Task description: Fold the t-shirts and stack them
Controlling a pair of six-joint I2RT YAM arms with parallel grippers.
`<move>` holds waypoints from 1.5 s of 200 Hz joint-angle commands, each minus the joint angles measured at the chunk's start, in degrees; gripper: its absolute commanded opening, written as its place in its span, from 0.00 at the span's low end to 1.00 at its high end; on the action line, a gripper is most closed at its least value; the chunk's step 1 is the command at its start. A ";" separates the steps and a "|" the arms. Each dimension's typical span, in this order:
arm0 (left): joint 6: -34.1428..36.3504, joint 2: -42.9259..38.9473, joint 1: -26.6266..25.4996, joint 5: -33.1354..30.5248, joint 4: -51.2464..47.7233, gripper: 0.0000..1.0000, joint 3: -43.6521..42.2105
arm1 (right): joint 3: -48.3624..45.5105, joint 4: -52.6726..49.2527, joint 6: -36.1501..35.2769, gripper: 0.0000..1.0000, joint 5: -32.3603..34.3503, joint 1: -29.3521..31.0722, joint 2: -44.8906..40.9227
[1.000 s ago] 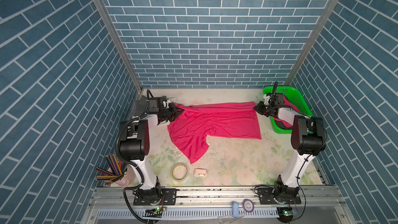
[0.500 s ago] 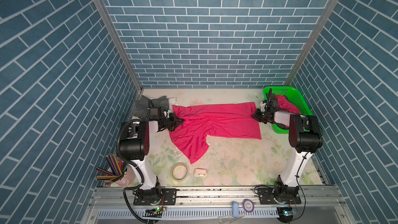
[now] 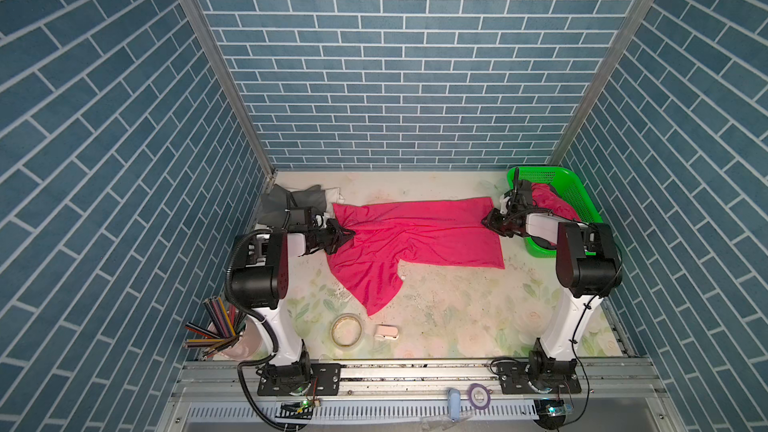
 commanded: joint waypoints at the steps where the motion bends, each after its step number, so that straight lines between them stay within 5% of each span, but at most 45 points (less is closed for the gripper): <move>1: 2.43 -2.23 0.36 -0.62 -2.35 0.00 -1.22 | 1.40 -2.92 -0.77 0.45 2.78 0.73 -3.15; 75: 6.79 -3.03 0.49 -4.03 -6.85 0.00 -1.89 | 0.90 -3.86 -0.64 0.62 4.28 3.70 -7.48; 88: 7.07 -3.44 0.47 -4.33 -7.02 0.08 -2.12 | 0.66 -4.11 -0.72 0.67 5.10 4.71 -8.58; 134: 16.21 -9.68 0.51 -13.23 -22.34 0.86 5.30 | -4.35 2.30 -0.02 0.78 4.07 11.00 -15.23; 163: 21.37 -10.61 0.57 -22.56 -30.18 0.87 14.00 | -5.50 8.19 0.76 0.82 2.09 17.94 -14.91; 202: 14.55 -1.21 -1.52 -14.77 -23.01 0.87 21.76 | -2.05 15.07 3.68 0.86 -1.36 24.48 -8.05; 300: 11.09 19.95 -5.55 -16.98 -21.13 0.87 36.90 | 10.99 5.47 3.67 0.89 -0.92 19.12 8.67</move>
